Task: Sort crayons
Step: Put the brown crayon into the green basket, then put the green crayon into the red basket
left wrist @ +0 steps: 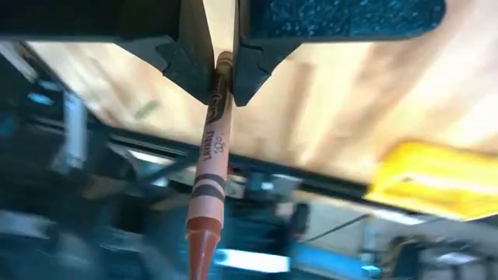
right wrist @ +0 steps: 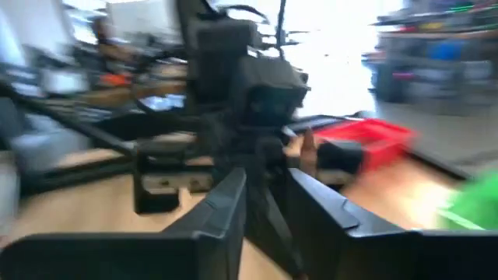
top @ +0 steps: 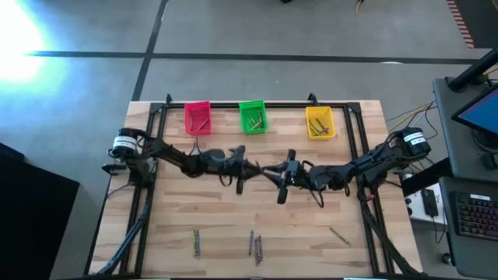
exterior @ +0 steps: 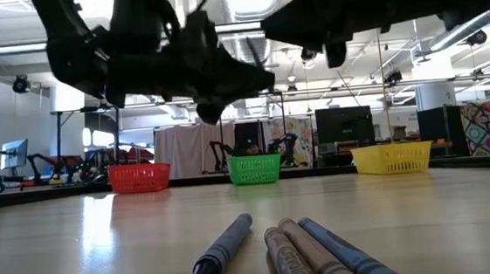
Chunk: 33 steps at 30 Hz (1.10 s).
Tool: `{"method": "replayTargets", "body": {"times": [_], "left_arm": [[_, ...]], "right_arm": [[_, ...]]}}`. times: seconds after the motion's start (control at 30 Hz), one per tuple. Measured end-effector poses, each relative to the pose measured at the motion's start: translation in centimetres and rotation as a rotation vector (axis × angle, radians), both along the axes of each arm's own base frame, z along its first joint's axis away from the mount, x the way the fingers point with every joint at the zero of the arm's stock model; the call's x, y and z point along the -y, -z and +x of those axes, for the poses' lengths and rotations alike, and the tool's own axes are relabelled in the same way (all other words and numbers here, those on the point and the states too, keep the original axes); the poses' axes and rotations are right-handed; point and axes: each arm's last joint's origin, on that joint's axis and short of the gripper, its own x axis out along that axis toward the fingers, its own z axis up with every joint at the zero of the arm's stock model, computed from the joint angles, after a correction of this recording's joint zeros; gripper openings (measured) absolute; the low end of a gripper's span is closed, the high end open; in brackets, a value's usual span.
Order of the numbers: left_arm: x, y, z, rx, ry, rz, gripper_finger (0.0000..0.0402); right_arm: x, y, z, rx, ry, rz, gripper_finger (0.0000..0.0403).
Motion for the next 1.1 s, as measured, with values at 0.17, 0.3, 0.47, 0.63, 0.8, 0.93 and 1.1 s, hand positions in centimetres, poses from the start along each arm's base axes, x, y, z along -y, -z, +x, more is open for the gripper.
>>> {"method": "replayTargets", "body": {"times": [0.17, 0.3, 0.47, 0.63, 0.8, 0.93, 1.1], "left_arm": [[-6.6, 0.3, -0.3, -0.092, -0.230, -0.035, 0.0003], [-12.9, -0.6, -0.2, -0.237, -0.408, -0.094, 0.0003], [-19.1, -1.4, 0.4, -0.531, -0.544, -0.164, 0.0027], [-21.0, -0.6, 2.5, -0.694, -0.511, -0.139, 0.0105], [-20.8, -1.6, 4.4, -0.693, -0.461, -0.088, 0.0196], [-19.3, -3.4, 4.9, -0.588, -0.409, -0.044, 0.0247], [-16.1, -4.4, 3.8, -0.367, -0.273, -0.011, 0.0267]], "right_arm": [[0.5, -0.9, -1.4, -0.084, 0.236, -0.018, 0.0121], [0.7, -0.7, -2.3, -0.164, 0.257, 0.039, 0.0132], [0.8, -0.5, -2.7, -0.213, 0.263, 0.042, 0.0126], [0.9, 0.5, -2.9, -0.302, 0.272, 0.006, 0.0133], [0.9, 1.5, -3.5, -0.390, 0.301, 0.053, 0.0144], [0.6, 1.4, -4.6, -0.493, 0.299, 0.032, 0.0144], [-0.4, 0.4, -7.1, -0.660, 0.358, 0.147, 0.0129]]}}
